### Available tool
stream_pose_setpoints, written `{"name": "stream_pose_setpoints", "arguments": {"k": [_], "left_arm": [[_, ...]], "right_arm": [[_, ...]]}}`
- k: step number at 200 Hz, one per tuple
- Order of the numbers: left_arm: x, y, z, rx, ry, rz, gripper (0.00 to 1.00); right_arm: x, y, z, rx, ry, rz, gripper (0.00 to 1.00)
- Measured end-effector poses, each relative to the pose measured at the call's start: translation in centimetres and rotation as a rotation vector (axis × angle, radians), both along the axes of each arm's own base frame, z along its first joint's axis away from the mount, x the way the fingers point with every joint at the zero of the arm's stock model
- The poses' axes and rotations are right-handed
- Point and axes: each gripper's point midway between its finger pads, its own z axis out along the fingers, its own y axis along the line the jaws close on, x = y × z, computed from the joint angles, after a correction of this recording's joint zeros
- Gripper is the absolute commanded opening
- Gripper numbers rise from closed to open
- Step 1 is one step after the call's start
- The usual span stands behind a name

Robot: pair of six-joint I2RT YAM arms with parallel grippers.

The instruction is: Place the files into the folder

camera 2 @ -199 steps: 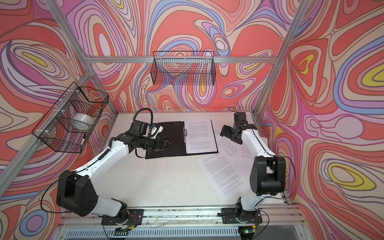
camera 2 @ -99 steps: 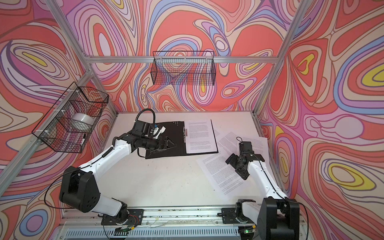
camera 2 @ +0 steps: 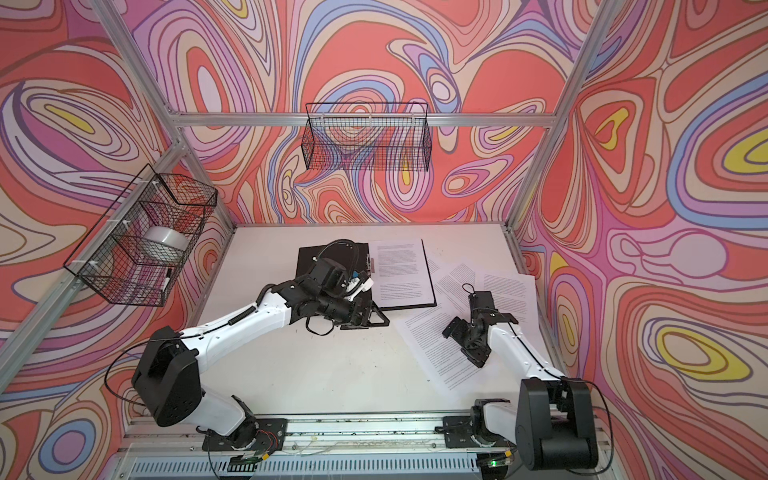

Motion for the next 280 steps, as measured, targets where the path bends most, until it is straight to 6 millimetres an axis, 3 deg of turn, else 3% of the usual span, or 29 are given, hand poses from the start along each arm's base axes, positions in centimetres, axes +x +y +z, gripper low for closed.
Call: {"name": "stream_pose_setpoints", "arguments": {"k": [29,62,92,117,155,170,186,207,236,256,280], "left_arm": [[-1.1,-2.6,-1.3,-0.018,0.06,0.018,1.0],[-0.2,-2.7,-3.5,-0.01,0.135,0.124,1.0],[0.6,-2.5,-3.5,-0.023,0.147,0.19,1.0],[2.0,-0.3,-2.5,-0.039,0.133,0.277,1.0],[4.8,4.5,0.8,-0.061,0.056,0.426,1.0],[5.3,5.9,1.6,-0.061,0.03,0.458,1.0],[5.2,6.5,1.4,-0.041,0.023,0.463,1.0],[4.8,6.6,-0.2,0.007,0.044,0.439,1.0],[4.6,6.3,-3.6,0.077,0.102,0.391,1.0],[4.0,5.9,-6.2,0.125,0.151,0.353,1.0],[3.3,5.5,-8.2,0.159,0.191,0.312,1.0]], "right_arm": [[-0.2,2.0,-0.3,0.037,-0.01,0.043,0.95],[0.2,5.2,-0.4,0.085,-0.033,0.089,0.94],[1.3,8.8,-0.2,0.136,-0.074,0.122,0.94],[2.7,13.5,0.1,0.185,-0.108,0.179,0.94],[4.7,23.4,0.9,0.311,-0.167,0.339,0.95],[5.3,25.4,1.2,0.343,-0.187,0.385,0.96],[5.5,25.4,1.8,0.327,-0.205,0.415,0.97],[5.8,24.4,4.1,0.301,-0.257,0.448,0.97],[4.9,20.9,7.3,0.272,-0.337,0.449,0.98],[2.7,18.4,7.1,0.243,-0.328,0.45,0.98],[-0.2,15.5,5.0,0.205,-0.25,0.436,0.98]]}}
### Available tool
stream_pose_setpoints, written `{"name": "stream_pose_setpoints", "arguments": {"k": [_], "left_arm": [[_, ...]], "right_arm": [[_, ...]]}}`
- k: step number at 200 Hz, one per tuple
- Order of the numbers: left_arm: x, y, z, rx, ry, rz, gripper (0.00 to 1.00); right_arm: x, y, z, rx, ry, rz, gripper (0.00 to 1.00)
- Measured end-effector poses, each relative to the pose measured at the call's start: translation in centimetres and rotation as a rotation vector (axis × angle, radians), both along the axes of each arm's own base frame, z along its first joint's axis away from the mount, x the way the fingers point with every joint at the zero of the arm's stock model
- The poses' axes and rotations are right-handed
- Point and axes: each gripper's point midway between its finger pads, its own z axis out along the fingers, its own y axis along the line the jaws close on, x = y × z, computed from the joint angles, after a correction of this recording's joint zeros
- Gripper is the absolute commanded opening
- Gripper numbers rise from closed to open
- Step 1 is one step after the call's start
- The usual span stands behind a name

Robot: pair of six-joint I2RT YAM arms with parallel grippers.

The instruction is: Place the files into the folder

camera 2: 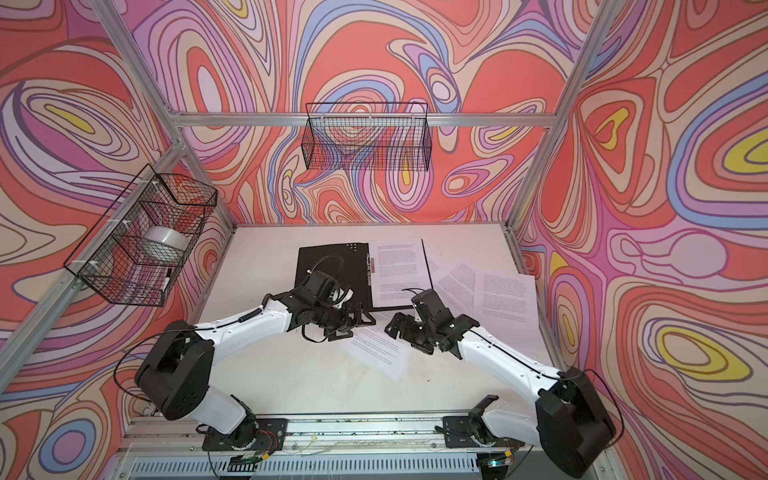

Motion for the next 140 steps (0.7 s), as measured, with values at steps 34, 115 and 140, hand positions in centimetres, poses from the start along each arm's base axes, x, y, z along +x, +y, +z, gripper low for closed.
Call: {"name": "stream_pose_setpoints", "arguments": {"k": [34,115,140], "left_arm": [[-1.2,-0.6,-2.1,0.018,0.049,-0.06,1.0],[-2.8,-0.5,-4.6,0.04,0.092,-0.13,1.0],[-3.4,-1.1,-4.6,0.028,0.089,-0.16,1.0]], "right_arm": [[-2.7,-2.1,-2.6,-0.069,0.1,-0.004,0.98],[-1.8,-3.0,-5.0,-0.101,0.154,-0.051,0.98],[0.1,-3.1,-4.9,-0.089,0.138,-0.083,0.98]]}}
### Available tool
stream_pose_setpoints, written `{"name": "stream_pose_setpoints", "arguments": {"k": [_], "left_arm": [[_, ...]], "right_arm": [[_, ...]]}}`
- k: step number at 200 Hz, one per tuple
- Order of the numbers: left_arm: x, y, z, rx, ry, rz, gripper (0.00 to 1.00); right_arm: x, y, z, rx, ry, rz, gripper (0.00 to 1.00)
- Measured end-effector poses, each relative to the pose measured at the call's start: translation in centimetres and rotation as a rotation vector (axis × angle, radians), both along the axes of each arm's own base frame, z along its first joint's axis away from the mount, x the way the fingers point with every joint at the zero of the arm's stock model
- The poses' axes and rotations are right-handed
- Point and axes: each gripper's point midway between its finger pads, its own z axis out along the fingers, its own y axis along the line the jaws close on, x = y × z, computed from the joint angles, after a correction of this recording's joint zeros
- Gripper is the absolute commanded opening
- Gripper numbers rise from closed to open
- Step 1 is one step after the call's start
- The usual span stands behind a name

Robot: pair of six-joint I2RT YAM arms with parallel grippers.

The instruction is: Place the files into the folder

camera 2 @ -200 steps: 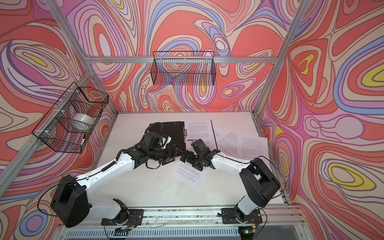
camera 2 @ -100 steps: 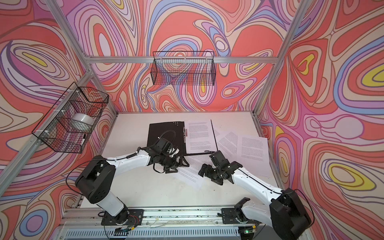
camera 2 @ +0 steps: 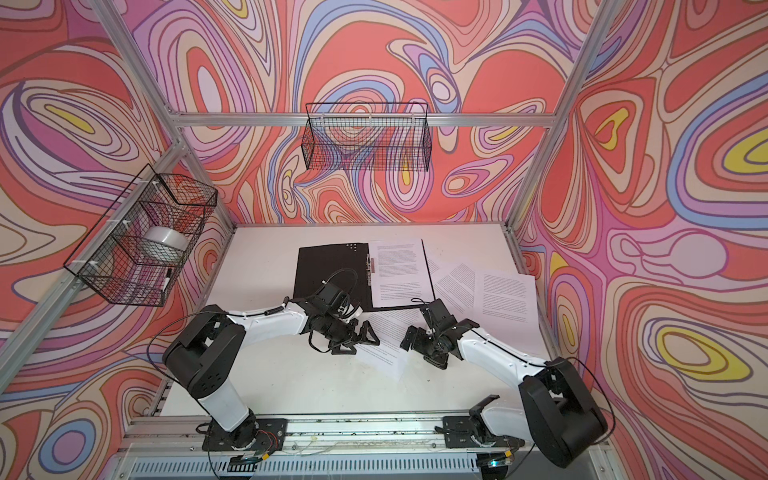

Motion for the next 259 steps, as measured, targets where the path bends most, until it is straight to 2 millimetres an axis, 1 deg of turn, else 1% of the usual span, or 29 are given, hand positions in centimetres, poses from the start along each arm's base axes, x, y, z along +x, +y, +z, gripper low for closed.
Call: {"name": "stream_pose_setpoints", "arguments": {"k": [31,63,84,106,126,138,183,207,235,259], "left_arm": [[-0.8,-0.9,0.0,-0.021,0.004,-0.035,1.0],[-1.2,-1.5,0.0,-0.043,0.012,-0.058,1.0],[-1.3,-1.9,0.0,-0.059,0.019,-0.07,1.0],[-1.4,-2.2,0.1,-0.07,0.029,-0.079,1.0],[-1.4,-2.5,0.1,-0.076,0.037,-0.085,1.0],[-1.4,-2.7,0.1,-0.081,0.042,-0.09,1.0],[-1.4,-3.1,0.1,-0.094,0.06,-0.099,1.0],[-1.4,-3.2,0.1,-0.099,0.062,-0.102,1.0],[-1.5,-3.2,0.1,-0.103,0.064,-0.107,1.0],[-1.5,-3.2,0.1,-0.104,0.062,-0.111,1.0]], "right_arm": [[2.9,0.2,0.0,0.006,-0.024,-0.028,0.98],[5.7,0.2,0.2,0.025,-0.068,-0.047,0.98],[6.8,0.6,0.3,0.048,-0.092,-0.04,0.98],[7.4,1.4,0.5,0.09,-0.116,-0.018,0.98],[7.3,2.1,0.7,0.14,-0.129,0.003,0.98],[6.8,2.3,0.8,0.172,-0.132,0.012,0.98],[3.2,2.8,1.1,0.276,-0.087,0.035,0.98],[1.9,3.0,1.2,0.317,-0.063,0.043,0.98],[1.9,2.5,1.2,0.314,-0.055,0.036,0.98],[3.5,0.6,1.2,0.313,-0.065,-0.024,0.98]]}}
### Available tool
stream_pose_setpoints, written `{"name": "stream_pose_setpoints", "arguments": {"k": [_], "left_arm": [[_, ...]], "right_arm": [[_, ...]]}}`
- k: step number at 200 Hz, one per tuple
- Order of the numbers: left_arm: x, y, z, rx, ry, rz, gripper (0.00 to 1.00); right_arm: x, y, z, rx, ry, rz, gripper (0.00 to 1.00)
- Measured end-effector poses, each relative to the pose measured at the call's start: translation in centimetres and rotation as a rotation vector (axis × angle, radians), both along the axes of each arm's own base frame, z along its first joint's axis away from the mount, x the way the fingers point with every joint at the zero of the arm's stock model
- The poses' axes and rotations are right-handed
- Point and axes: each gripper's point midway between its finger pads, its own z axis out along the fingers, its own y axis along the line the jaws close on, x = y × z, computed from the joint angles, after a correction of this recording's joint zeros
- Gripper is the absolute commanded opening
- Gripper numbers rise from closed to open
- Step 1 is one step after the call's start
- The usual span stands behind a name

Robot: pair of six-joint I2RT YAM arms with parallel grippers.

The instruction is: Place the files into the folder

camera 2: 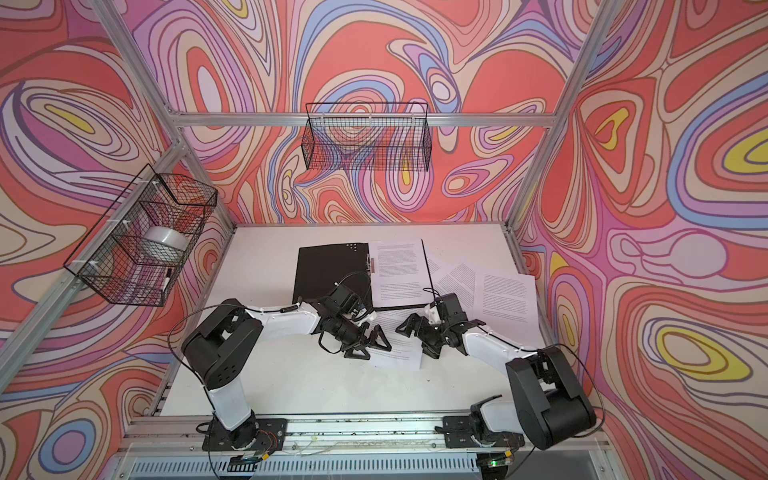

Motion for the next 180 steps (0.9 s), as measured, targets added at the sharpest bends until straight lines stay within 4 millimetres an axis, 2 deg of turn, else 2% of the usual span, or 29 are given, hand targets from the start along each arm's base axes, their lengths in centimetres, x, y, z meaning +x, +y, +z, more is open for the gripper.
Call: {"name": "stream_pose_setpoints", "arguments": {"k": [17,39,58,73,123,180], "left_arm": [[0.0,0.0,0.0,-0.001,-0.004,-0.004,1.0],[-0.1,0.0,0.0,-0.003,-0.007,-0.008,1.0],[-0.1,0.0,0.0,-0.005,-0.009,-0.009,1.0],[-0.1,0.0,0.0,-0.006,-0.009,-0.009,1.0],[-0.1,0.1,0.0,-0.005,-0.012,-0.009,1.0],[-0.1,0.1,0.0,-0.005,-0.014,-0.01,1.0]], "right_arm": [[1.4,-0.9,0.0,0.007,-0.007,-0.027,0.98],[3.2,-0.5,0.0,0.03,-0.018,-0.007,0.94],[4.5,0.0,-0.1,0.046,-0.031,0.011,0.85],[5.1,0.0,-0.4,0.048,-0.039,0.016,0.75],[5.9,-0.3,-1.2,0.058,-0.039,0.0,0.55],[5.1,-1.1,-2.1,0.06,-0.038,-0.021,0.32]]}}
